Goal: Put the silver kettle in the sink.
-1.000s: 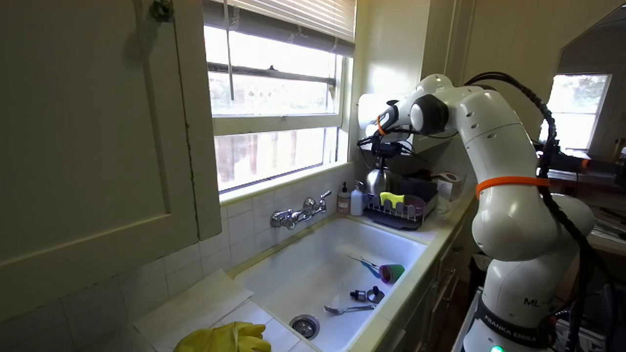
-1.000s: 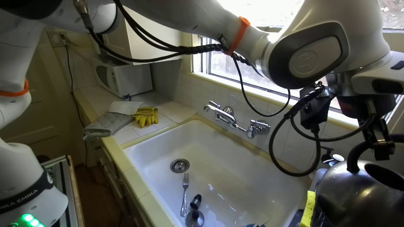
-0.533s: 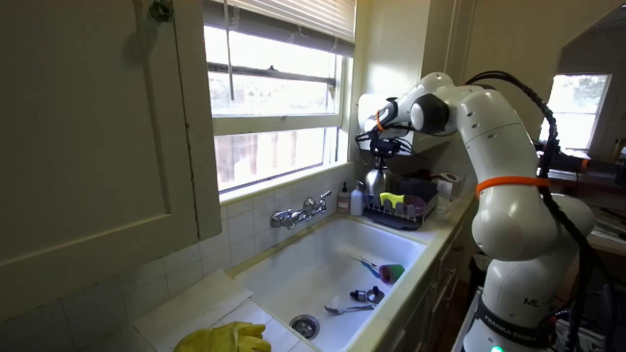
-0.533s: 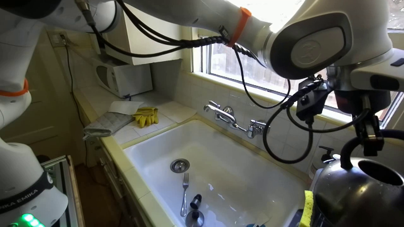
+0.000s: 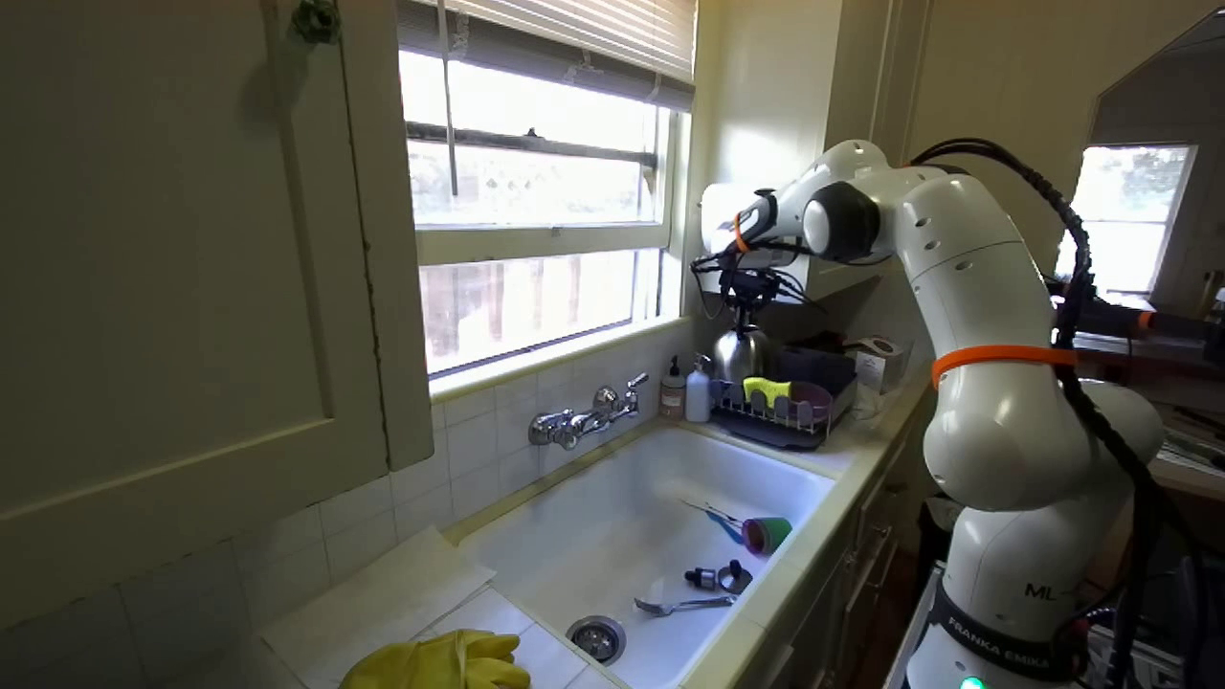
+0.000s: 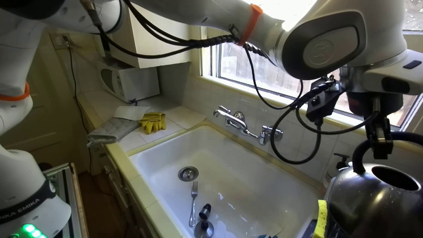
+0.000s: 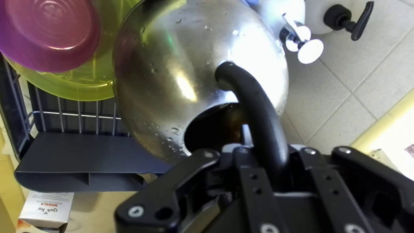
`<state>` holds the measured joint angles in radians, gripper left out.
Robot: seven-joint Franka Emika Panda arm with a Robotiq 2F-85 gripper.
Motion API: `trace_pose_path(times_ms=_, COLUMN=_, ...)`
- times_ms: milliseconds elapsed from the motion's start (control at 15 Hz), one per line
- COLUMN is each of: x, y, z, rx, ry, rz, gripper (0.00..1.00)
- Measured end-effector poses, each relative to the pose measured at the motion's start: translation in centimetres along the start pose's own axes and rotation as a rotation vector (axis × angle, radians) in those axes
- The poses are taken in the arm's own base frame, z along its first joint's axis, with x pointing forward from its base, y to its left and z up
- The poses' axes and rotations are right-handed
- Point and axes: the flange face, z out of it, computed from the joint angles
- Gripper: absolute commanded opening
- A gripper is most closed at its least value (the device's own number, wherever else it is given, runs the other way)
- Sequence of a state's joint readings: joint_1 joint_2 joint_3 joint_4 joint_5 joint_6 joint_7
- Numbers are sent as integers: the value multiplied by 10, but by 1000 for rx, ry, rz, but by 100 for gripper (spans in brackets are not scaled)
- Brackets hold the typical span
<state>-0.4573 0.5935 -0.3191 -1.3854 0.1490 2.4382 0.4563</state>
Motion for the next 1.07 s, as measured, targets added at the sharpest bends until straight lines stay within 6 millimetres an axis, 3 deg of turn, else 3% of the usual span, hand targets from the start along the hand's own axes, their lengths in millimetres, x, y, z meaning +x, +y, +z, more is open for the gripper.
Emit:
trace_pose_path(times_ms=467, x=8, y=6, z=-1, rx=-4, ry=12, rz=141, gripper=2)
trace_pose_path(times_ms=1067, x=9, y=7, z=-4, rx=-9, ry=-27, rz=162, gripper=2)
